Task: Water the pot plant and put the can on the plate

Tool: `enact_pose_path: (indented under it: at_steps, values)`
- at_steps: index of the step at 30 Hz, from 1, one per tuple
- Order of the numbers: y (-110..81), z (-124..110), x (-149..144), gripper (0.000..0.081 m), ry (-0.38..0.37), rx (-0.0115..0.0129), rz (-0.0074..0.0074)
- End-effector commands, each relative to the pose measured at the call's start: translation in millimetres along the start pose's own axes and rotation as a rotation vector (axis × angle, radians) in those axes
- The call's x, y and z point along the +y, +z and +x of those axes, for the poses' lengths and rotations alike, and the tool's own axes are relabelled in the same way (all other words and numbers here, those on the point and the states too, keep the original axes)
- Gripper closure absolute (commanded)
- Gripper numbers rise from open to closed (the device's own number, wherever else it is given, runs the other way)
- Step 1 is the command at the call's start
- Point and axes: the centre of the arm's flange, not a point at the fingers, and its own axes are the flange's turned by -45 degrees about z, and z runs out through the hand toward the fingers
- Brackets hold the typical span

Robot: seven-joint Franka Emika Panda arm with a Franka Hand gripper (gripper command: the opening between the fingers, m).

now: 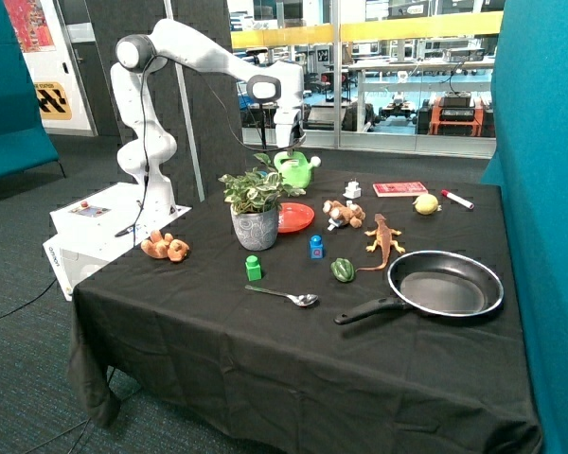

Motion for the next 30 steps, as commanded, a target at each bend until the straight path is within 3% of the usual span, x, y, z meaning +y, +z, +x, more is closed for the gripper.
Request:
enact_pose_path:
  at_steps: [1,30]
  values:
    - [-19.5,-18,10,0.0808,-0.037,0.0018,0.0075]
    - [-55.1,-100,78,0.0808,-0.068,0.0019,0.0075]
